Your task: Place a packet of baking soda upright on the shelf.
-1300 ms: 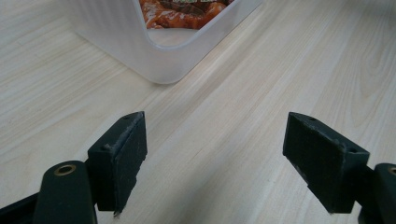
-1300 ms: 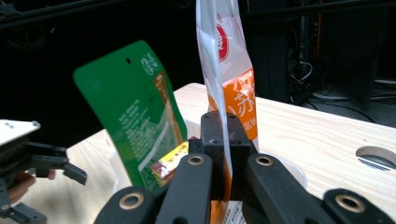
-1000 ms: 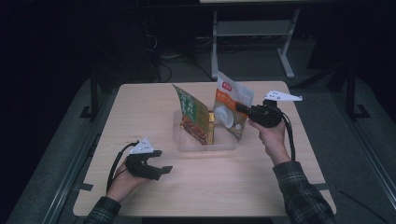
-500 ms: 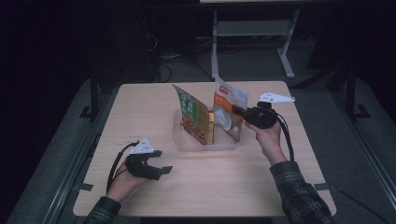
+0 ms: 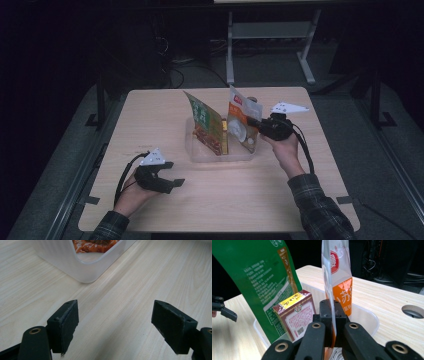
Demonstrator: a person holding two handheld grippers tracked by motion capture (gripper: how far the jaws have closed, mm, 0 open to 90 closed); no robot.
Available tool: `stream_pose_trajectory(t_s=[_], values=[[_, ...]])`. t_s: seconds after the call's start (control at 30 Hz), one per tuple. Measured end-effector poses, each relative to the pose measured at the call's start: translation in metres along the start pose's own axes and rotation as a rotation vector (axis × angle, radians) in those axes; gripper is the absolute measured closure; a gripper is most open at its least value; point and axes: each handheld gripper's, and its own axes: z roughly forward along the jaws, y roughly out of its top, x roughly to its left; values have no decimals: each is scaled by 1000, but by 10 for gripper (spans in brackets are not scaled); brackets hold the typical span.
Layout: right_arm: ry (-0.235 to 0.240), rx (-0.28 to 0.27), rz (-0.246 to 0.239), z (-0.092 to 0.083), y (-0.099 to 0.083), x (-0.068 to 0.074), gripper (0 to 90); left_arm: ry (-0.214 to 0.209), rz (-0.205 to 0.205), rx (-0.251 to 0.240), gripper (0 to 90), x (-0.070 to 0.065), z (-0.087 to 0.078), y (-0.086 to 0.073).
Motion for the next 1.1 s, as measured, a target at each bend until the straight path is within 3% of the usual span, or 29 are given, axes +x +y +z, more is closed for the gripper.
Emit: stream_pose_trajectory(t_s=[0.3,0.53,0.7,0.8,1.03,1.1], values=[[-6,42,1,-4,-9,-6,864,-4,13,15,215,-1,2,0],[-11,81,1,-9,-7,-4,526,-8,12,20,214,0,3,1],[-21,154,5,-14,-9,-3,326,-10,-1,10,214,0,5,1],[-8,170,10,-17,-11,-4,261,-28,-14,-3,214,1,6,2],[8,188,-1,-30,-11,-2,219,-31,-16,-5,212,2,5,2],[14,170,-9,-34,-13,-1,220,-32,-13,-6,211,1,4,2]])
